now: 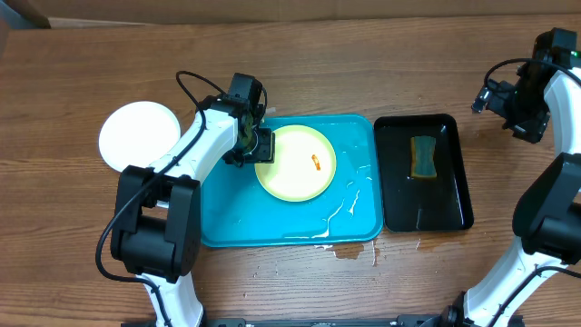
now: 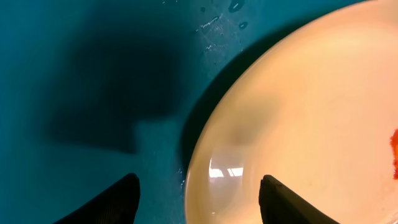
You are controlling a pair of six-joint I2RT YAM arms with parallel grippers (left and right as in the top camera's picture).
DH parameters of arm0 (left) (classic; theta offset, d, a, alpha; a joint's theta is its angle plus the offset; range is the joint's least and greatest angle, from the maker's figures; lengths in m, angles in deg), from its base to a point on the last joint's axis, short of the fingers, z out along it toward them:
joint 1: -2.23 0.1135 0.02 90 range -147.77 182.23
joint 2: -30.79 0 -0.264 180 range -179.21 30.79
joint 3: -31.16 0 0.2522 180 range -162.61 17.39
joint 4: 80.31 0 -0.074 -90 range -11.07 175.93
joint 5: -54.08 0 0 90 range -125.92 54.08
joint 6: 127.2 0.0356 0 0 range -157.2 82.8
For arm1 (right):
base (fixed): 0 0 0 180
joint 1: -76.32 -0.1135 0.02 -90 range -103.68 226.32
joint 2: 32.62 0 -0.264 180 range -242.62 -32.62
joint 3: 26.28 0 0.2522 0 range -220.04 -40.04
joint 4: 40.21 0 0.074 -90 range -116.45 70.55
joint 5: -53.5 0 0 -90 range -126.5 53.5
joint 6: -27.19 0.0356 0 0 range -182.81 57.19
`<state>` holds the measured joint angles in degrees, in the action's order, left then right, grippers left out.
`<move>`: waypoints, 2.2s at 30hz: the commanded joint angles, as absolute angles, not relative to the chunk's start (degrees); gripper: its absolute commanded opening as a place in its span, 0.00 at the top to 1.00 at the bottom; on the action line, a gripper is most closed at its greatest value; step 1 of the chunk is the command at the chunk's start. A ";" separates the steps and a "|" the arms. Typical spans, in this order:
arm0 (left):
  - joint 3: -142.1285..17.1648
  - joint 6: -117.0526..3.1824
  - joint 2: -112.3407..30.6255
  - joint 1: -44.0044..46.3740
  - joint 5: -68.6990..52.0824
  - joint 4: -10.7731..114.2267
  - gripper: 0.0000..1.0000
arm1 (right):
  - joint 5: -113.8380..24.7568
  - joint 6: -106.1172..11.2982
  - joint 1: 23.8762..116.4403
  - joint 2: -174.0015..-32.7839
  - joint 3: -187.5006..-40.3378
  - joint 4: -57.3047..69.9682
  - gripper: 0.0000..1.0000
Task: Clean dirty plates on tray and stack at the side
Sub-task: 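Slide the yellow plate toward tray center with the left gripper, then reach the right gripper into the black tray and grasp the sponge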
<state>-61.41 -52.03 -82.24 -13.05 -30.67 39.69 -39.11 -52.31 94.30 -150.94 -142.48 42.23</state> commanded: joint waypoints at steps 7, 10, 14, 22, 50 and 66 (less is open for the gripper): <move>-58.64 -52.64 -81.30 -13.27 -31.98 43.65 0.39 | -39.11 -52.11 94.34 -149.33 -143.20 42.14 0.00; -58.24 -52.64 -82.13 -13.27 -31.98 45.01 0.41 | -39.11 -52.09 94.34 -149.33 -143.20 42.14 0.00; -58.02 -52.62 -82.46 -13.27 -32.04 45.97 0.64 | -39.11 -52.09 94.34 -149.33 -143.20 42.14 0.00; -57.91 -52.62 -82.46 -13.16 -32.13 46.08 0.71 | -39.11 -52.11 94.34 -149.33 -143.20 42.14 0.00; -56.56 -52.64 -82.46 -13.21 -32.72 46.16 0.89 | -80.83 -50.64 92.97 -149.30 -143.20 47.46 0.08; -56.56 -52.64 -82.46 -13.21 -32.70 46.54 0.81 | -28.55 -44.72 73.56 -149.33 -141.23 55.46 0.32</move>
